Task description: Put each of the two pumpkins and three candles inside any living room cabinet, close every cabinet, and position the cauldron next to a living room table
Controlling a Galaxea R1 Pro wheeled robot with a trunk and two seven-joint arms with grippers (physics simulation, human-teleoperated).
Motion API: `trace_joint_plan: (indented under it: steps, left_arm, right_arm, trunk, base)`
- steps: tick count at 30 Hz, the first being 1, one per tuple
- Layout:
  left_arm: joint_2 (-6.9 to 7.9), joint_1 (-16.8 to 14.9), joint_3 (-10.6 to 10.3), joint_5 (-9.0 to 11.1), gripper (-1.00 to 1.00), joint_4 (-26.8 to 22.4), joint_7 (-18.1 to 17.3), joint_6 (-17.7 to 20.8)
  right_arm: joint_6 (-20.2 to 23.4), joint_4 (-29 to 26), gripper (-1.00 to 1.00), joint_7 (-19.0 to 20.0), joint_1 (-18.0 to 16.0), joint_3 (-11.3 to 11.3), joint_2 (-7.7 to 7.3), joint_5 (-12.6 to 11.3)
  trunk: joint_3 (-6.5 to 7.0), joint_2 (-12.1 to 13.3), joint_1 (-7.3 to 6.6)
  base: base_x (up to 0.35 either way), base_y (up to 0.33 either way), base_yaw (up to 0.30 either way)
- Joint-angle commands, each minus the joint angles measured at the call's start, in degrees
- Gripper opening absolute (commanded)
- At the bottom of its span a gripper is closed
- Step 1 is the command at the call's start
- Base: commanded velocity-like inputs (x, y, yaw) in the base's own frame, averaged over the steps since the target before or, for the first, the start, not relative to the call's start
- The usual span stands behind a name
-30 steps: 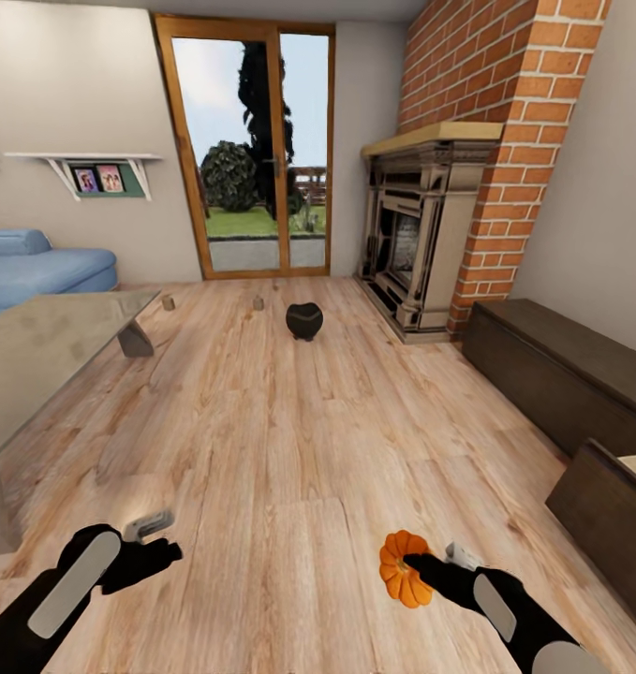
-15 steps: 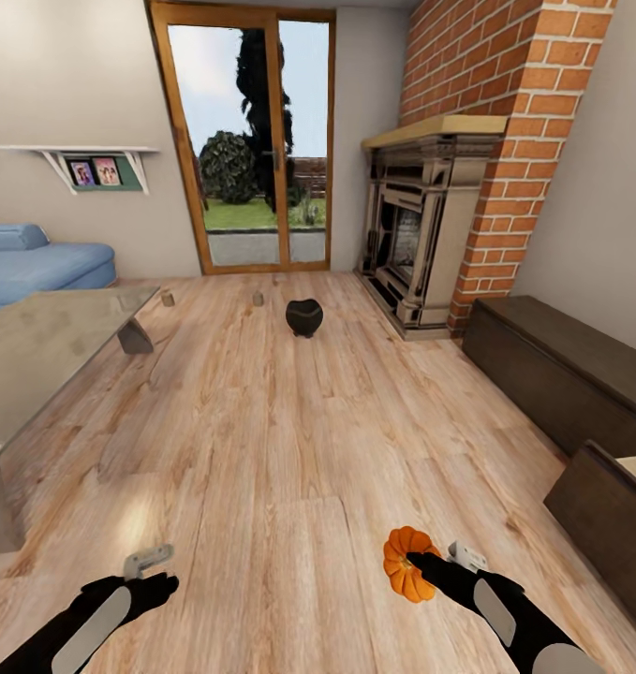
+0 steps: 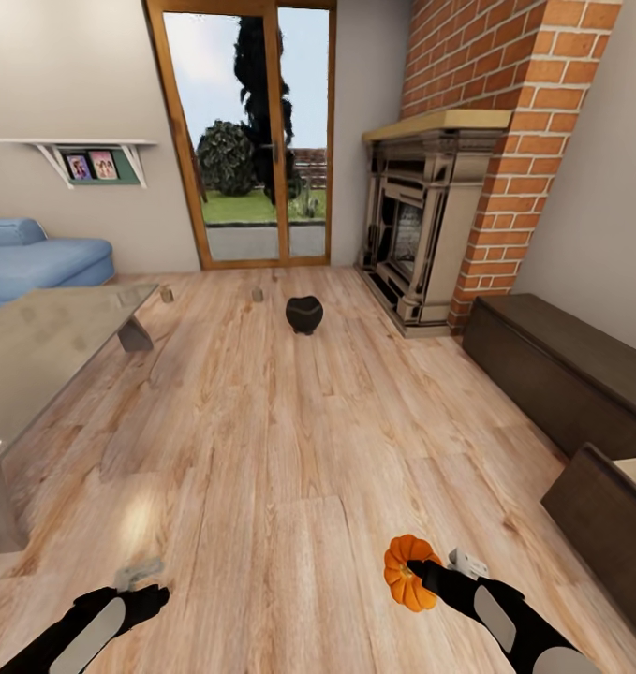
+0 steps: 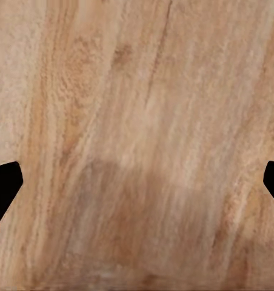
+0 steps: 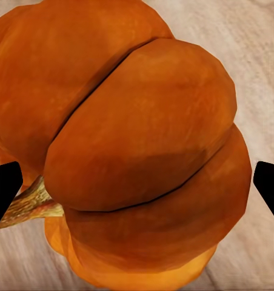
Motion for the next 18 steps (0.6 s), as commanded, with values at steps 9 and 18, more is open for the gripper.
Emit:
trace_joint_plan:
  steps: [9,18]
  left_arm:
    - [-1.21,-0.1,-0.4,0.3,1.00,3.3,0.4,-2.3]
    - [-1.54,-0.1,-0.4,0.3,1.00,4.2,0.4,-2.7]
  right_arm:
    - [-0.9,0.7,-1.00,-0.2,0.0,0.0,0.01,-0.4]
    - [-1.8,1.9,-1.00,-0.6,0.0,0.1,0.01,-0.4]
  trunk:
    - [0.71,3.6,-1.99]
    - [1.47,7.2,-3.97]
  base:
    - [0.000,0.000,0.000]
    - [0.000,0.000,0.000]
